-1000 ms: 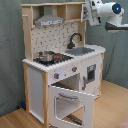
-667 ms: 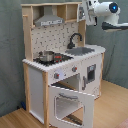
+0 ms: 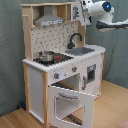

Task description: Play with the kitchen

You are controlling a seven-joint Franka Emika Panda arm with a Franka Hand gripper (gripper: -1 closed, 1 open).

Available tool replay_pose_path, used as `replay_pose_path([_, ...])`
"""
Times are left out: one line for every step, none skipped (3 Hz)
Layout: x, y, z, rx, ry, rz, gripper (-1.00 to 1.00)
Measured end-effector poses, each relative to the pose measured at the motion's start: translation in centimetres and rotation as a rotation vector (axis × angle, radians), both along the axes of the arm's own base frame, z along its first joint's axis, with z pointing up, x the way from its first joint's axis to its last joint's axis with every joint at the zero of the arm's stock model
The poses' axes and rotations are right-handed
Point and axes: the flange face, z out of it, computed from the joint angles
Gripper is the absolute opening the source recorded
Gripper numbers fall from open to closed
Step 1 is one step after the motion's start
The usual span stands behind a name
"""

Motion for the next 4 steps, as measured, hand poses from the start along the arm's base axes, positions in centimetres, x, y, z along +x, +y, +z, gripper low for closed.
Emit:
replay_pose_path([2.1,-0.9,0.5,0.031,0.014,-0.026,-1.00])
replay_pose_path([3.1,0.3,0.1,0.050,0.043,-0.051,-1.00])
replay_pose_path([3.9,1.1,1.2,0.052,0.037,-0.057,-1.00])
replay_pose_path([2.2,2.5,1.8,0.016,0.035,-0.102,-1.00])
